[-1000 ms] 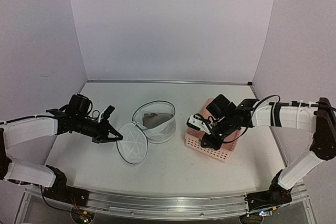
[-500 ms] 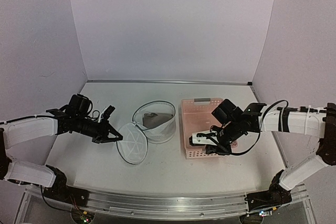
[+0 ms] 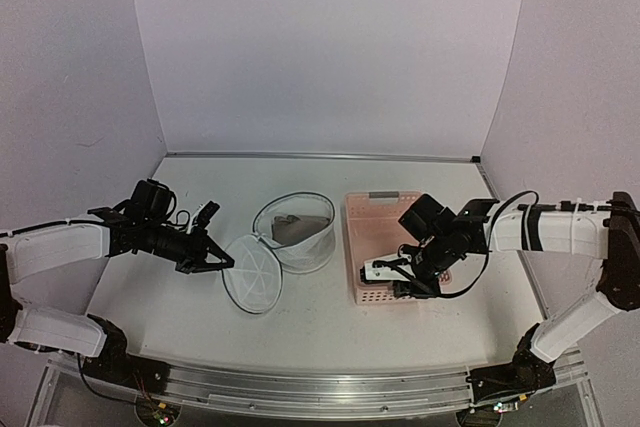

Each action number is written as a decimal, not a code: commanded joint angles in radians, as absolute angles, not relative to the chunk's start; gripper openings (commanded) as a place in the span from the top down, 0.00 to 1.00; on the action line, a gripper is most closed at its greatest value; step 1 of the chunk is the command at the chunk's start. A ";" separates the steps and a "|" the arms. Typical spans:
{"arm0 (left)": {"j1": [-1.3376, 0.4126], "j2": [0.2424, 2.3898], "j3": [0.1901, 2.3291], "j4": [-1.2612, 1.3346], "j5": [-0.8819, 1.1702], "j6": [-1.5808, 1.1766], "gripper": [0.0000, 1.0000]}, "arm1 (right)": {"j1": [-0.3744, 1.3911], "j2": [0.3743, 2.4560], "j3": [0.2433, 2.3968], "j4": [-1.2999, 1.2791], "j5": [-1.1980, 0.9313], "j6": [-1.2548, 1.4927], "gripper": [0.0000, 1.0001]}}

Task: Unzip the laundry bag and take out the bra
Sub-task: Adjust the bin at the center of the board, then pick up the bra from the laundry bag, then place the bra in the bin.

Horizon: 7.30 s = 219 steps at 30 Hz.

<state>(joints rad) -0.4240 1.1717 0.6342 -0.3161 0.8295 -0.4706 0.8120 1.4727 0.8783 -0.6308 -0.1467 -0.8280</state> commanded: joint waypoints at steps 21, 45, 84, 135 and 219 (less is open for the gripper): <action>-0.418 1.142 0.661 -0.308 0.861 -0.445 1.00 | 0.742 1.285 1.030 -0.590 -0.150 -0.639 0.46; -0.537 1.172 0.693 -0.308 0.795 -0.480 1.00 | 0.675 1.444 1.248 -0.104 -0.538 0.111 0.44; -0.563 1.163 0.666 -0.310 0.762 -0.463 1.00 | 0.887 2.196 1.837 -0.615 0.045 0.149 0.24; -0.561 1.197 0.690 -0.318 0.697 -0.473 1.00 | 0.938 1.826 1.725 -0.642 0.050 0.145 1.00; -0.551 1.166 0.694 -0.271 0.730 -0.500 1.00 | 0.719 1.511 1.360 -0.560 0.339 0.114 1.00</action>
<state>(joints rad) -0.5556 1.1618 0.6910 -0.3134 0.7296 -0.5228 0.7212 1.5890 1.4303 -0.6205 0.4232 0.0235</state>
